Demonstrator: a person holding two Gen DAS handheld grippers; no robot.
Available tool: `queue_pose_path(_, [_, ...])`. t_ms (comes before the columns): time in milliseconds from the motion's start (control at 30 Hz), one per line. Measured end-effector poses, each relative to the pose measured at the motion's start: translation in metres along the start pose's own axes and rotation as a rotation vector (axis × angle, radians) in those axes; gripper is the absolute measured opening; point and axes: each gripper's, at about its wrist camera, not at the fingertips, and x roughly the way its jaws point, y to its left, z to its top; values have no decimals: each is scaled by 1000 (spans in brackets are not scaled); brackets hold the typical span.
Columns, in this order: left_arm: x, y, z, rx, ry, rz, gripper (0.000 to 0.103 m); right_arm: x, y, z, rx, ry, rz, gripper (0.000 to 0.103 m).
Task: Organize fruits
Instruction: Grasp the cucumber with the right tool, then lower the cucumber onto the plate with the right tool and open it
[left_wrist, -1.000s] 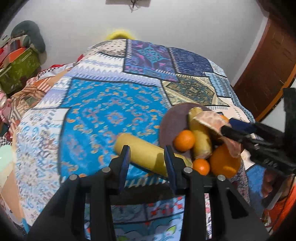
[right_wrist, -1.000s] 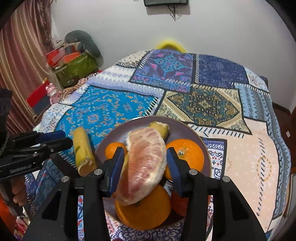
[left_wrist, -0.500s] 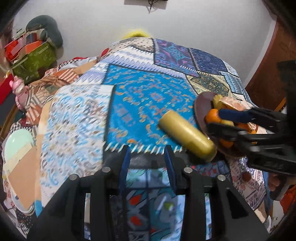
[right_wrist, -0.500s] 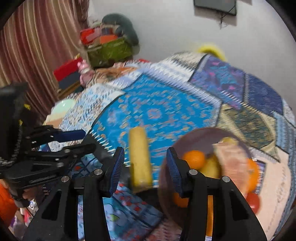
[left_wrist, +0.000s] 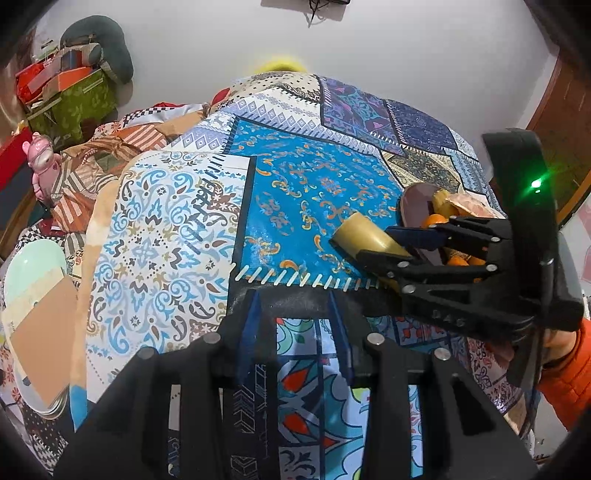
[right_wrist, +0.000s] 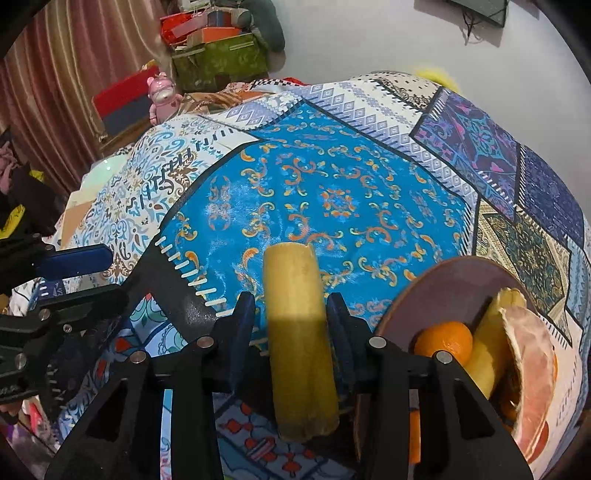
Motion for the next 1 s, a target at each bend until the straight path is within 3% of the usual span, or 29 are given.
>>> queue_pose_path(200, [0,0,1,-2,-6,2,37,21,9,6,-28,56,-18,37])
queue_pose_path(333, [2,2,1,-15,6,5,37,21,8,5,-4,32,-10,36])
queue_pose_path(667, [1,-20,8,18,-6,-23,37,-45,-20,-3,138,-122,52,32])
queue_pose_path(1000, [7,-58,29,48,-24,-97,37,-81,-57,-17,228,-137,69,32])
